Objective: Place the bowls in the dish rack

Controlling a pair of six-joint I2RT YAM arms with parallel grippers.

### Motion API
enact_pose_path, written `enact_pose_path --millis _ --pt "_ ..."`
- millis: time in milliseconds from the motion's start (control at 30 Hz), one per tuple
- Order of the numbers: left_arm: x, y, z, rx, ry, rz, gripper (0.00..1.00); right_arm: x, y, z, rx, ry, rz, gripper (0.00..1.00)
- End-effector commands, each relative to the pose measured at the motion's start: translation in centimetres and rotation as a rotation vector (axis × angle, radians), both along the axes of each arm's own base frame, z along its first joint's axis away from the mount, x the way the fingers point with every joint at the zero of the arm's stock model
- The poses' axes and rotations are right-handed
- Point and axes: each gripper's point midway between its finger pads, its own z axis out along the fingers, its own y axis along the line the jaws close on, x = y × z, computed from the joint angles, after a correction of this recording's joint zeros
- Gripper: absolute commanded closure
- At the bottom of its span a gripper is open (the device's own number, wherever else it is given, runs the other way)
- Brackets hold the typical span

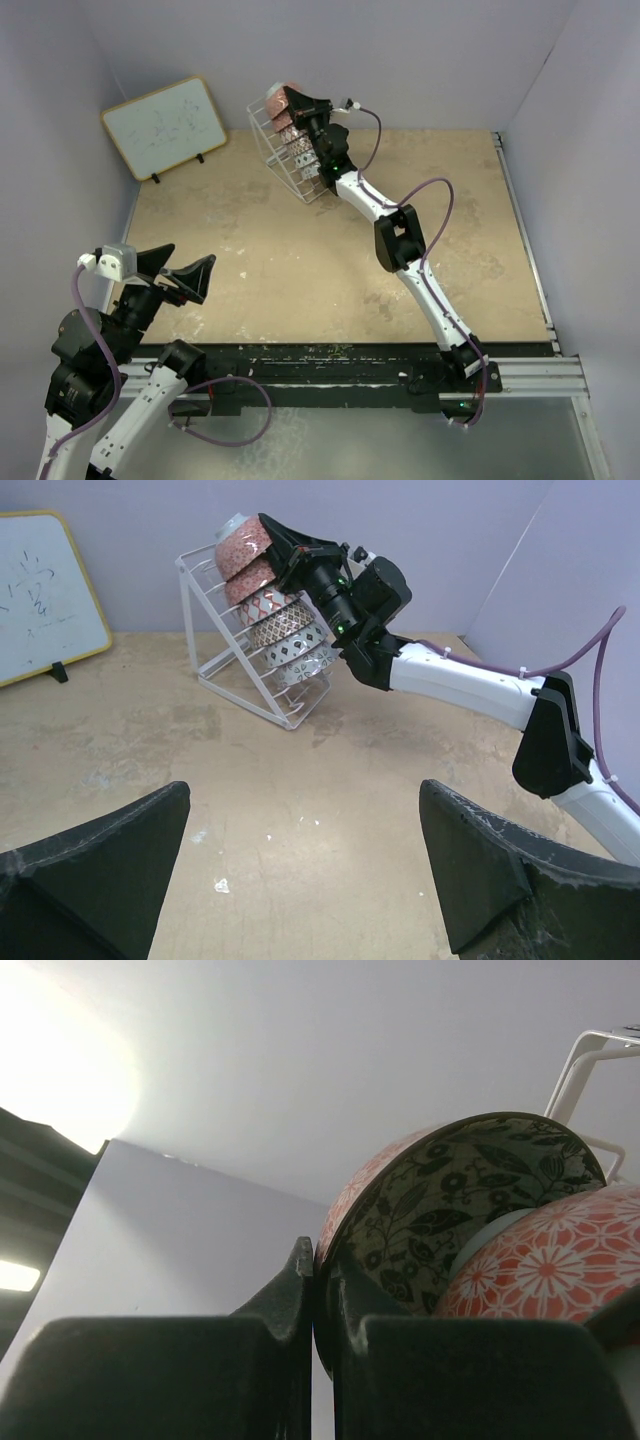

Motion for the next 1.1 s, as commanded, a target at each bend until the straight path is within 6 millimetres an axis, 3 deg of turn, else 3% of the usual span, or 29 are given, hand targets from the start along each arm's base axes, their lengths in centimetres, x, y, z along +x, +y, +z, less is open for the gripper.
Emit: enact_pose_path --millis 0,333,667,933,1067 --pt "0.0 0.3 1.4 -0.005 -0.055 0.017 0.01 0.2 -2.9 4.4 0.037 -0.073 -0.082 0.97" --pt "0.0 0.6 1.7 -0.004 -0.061 0.026 0.01 0.7 -3.1 3.9 0.033 -0.028 -0.099 0.73" --pt "0.1 0.4 1.7 -0.013 -0.062 0.018 0.01 0.4 -3.2 4.6 0.011 -0.011 -0.091 0.64" --pt "-0.1 0.5 1.8 -0.014 -0.066 0.023 0.01 0.6 -3.0 3.6 -0.018 0.062 -0.081 0.57" --pt "-0.2 0.6 1.9 -0.015 -0.068 0.024 0.01 0.6 -3.2 2.8 -0.031 0.114 -0.084 0.47"
